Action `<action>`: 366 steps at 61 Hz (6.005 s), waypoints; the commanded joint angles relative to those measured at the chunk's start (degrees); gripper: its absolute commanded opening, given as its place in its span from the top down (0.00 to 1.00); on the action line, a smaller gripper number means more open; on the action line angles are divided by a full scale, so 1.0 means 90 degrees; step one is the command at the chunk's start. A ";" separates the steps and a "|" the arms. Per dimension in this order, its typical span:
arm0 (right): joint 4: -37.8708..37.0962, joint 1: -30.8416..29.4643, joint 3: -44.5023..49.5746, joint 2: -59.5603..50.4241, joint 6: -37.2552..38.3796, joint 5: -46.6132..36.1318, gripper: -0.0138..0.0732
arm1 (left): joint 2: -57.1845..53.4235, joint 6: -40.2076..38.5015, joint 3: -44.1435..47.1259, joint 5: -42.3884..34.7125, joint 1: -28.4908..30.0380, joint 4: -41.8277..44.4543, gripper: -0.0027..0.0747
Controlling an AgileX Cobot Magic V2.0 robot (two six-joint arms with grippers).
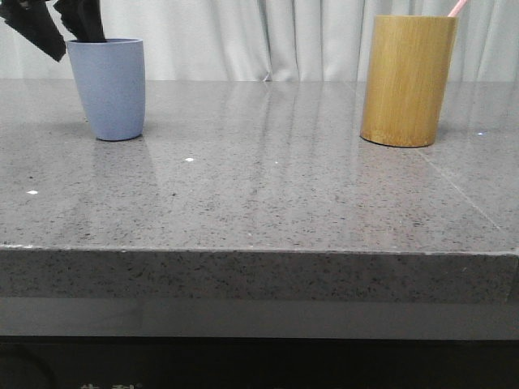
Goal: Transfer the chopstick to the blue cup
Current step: 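Lower the left gripper over the light blue cup and grasp its rim, then lift the blue cup with the left gripper and carry it toward the bamboo holder, then set the blue cup down near the bamboo holder and release it, then grasp the pink chopstick in the bamboo holder with the right gripper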
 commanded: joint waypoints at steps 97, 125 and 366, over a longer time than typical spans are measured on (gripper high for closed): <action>0.0047 -0.0023 -0.0184 0.0014 -0.0058 -0.0259 0.21 | 0.0385 0.0363 -0.1131 -0.0833 -0.2251 0.0056 0.99; 0.0047 -0.0023 -0.0184 0.0014 -0.0058 -0.0259 0.21 | 0.0399 0.0363 -0.1131 -0.0738 -0.2251 -0.0020 0.80; 0.0594 0.0892 -0.6830 0.3954 -0.0496 0.0237 0.87 | -0.6610 0.0276 0.5231 -0.2883 -0.2240 -0.0285 0.59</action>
